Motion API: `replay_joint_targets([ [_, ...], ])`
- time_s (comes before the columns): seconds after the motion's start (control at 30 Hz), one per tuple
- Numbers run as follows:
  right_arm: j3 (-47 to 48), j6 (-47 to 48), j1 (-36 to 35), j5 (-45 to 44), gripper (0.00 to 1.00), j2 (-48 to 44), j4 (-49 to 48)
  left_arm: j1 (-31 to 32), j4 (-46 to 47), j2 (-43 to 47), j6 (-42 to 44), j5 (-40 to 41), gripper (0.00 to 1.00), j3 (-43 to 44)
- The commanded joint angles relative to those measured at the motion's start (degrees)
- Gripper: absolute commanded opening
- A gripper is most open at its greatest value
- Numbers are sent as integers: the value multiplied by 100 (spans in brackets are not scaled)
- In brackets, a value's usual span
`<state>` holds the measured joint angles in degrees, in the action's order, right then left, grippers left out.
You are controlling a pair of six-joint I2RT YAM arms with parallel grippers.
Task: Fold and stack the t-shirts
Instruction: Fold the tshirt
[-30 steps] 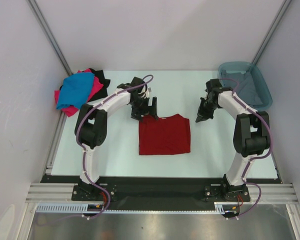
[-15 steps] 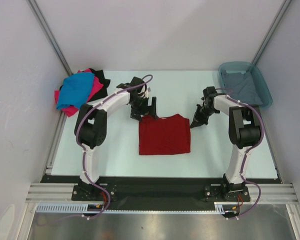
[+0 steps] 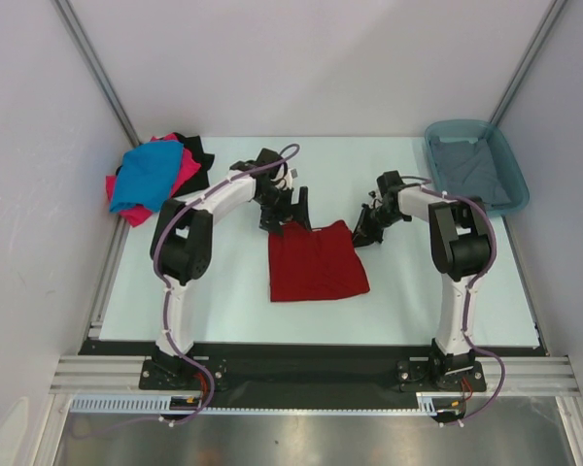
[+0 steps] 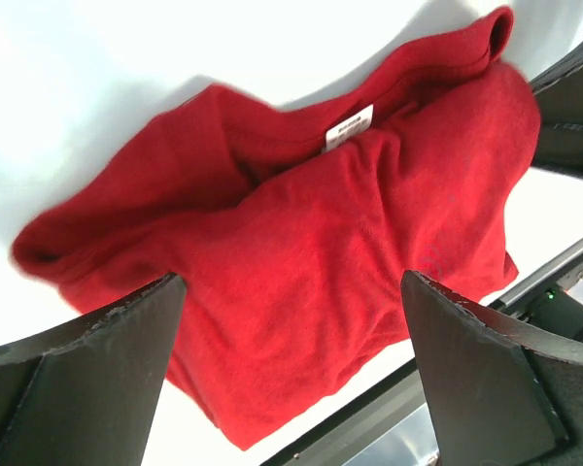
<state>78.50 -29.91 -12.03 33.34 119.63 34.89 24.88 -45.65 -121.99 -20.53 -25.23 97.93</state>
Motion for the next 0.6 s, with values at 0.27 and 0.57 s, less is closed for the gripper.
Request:
replay_joint_targets([
  [0.27, 288, -306, -45, -88, 0, 105, -239, 69, 135, -281, -65, -439, 100, 323],
  [0.57, 1071, 539, 87, -1463, 0, -573, 1019, 69, 82, -88, 14, -236, 100, 341],
])
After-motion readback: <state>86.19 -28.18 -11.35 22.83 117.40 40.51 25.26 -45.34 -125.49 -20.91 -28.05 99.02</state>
